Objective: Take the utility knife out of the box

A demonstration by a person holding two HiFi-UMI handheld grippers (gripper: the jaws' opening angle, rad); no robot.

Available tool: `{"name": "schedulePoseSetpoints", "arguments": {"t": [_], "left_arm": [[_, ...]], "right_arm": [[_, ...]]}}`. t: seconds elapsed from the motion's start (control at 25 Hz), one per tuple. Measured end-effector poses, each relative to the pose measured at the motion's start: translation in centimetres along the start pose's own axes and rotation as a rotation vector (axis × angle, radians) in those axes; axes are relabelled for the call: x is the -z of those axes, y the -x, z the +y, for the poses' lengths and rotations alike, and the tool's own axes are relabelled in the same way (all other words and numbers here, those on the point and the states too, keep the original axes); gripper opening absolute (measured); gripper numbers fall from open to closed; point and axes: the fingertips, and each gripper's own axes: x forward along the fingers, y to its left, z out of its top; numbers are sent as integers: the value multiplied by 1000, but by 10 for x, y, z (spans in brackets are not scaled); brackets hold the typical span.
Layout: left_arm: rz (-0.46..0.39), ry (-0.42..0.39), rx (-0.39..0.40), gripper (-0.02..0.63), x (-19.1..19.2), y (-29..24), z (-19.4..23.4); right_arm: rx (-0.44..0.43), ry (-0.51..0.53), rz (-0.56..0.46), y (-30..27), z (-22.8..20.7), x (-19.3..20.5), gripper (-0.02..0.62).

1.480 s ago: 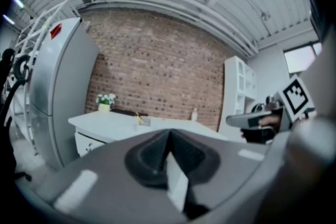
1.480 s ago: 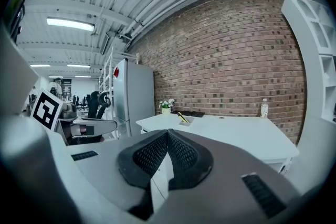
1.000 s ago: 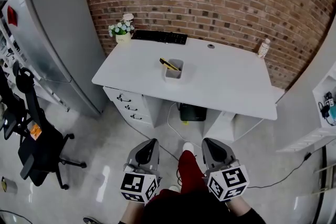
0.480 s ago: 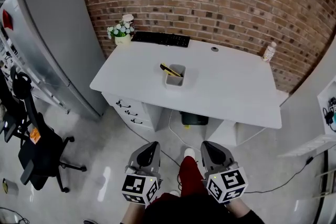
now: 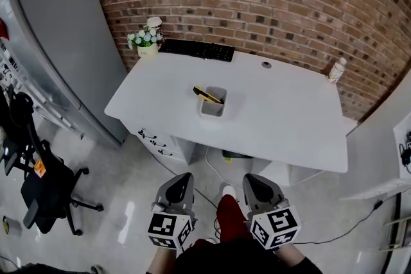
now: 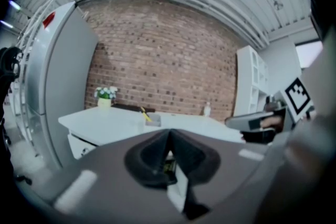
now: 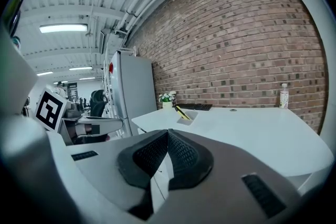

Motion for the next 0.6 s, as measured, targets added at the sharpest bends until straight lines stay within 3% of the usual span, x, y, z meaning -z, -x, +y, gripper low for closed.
{"name": "schedulePoseSetpoints", "arguments": {"t": [0.6], "left_arm": [[59,21,-37,5,-11,-93,21]], "right_arm": [[-21,-35,36,-64,-66,-12,8]]}}
